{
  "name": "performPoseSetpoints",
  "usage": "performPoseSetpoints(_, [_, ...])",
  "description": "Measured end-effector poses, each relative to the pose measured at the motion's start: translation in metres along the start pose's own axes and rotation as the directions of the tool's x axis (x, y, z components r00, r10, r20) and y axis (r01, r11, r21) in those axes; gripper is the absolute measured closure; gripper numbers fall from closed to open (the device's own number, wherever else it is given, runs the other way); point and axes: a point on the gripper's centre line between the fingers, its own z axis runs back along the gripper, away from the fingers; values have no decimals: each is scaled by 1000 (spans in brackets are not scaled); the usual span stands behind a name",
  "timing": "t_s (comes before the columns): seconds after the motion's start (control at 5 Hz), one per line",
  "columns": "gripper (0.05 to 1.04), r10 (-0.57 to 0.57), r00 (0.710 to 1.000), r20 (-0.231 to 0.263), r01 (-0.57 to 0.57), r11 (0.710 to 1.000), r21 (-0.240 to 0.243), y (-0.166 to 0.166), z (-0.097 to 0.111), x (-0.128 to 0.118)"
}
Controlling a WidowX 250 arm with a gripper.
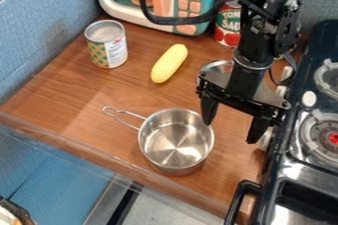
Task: Put the lid in the silver pot
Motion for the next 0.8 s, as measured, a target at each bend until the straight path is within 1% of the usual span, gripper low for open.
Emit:
performPoseSetpoints(0.2, [83, -3, 999, -36, 3, 1000, 10, 0, -11, -3])
performPoseSetpoints(0.4, [83, 16, 1000, 2, -16, 1000, -19, 8, -10, 29])
performPoseSetpoints(0.6, [83, 24, 999, 28, -24, 999, -34, 21, -8, 61])
performPoseSetpoints(0.8, [83, 7, 997, 73, -3, 998, -63, 30, -8, 95])
